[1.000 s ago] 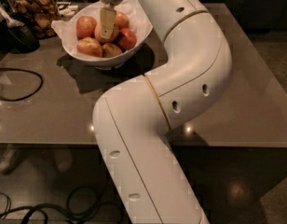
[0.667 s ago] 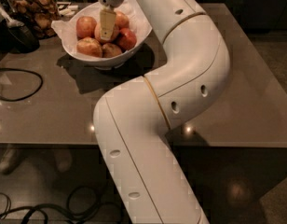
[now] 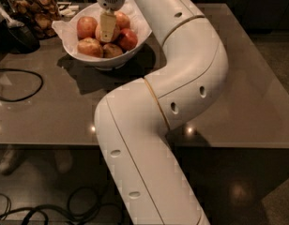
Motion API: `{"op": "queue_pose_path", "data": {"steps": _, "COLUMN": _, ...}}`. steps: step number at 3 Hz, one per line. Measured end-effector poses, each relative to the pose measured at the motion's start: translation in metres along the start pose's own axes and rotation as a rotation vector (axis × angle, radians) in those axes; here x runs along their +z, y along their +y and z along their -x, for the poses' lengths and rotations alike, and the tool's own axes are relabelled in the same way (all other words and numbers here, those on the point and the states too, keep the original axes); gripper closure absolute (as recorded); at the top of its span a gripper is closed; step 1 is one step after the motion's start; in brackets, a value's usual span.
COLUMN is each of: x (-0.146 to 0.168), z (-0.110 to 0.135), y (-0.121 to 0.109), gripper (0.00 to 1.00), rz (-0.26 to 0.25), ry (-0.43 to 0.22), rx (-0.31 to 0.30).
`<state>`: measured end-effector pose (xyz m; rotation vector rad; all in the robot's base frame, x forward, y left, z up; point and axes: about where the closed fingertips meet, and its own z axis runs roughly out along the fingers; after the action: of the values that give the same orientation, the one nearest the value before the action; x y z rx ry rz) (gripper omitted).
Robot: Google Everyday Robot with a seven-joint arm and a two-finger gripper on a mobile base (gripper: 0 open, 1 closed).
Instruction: Pick apple from white bowl
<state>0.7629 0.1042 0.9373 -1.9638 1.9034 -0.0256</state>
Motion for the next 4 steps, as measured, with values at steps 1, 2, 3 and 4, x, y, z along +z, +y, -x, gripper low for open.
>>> {"op": "queue_pose_path", "data": {"steps": 1, "x": 0.003, "z": -0.001, "y": 0.000, "gripper": 0.41, "rz": 0.006, "ry": 0.000, "rx": -0.003}}
{"op": "queue_pose_path", "data": {"steps": 2, "x": 0.011, "z": -0.002, "y": 0.001, "gripper": 0.40, "rz": 0.018, "ry": -0.002, "rx": -0.008}}
{"op": "queue_pose_path", "data": {"steps": 3, "x": 0.015, "z": -0.004, "y": 0.001, "gripper": 0.39, "rz": 0.024, "ry": -0.005, "rx": -0.010}}
{"op": "queue_pose_path", "data": {"steps": 4, "x": 0.023, "z": -0.009, "y": 0.001, "gripper": 0.39, "rz": 0.033, "ry": -0.014, "rx": -0.007}}
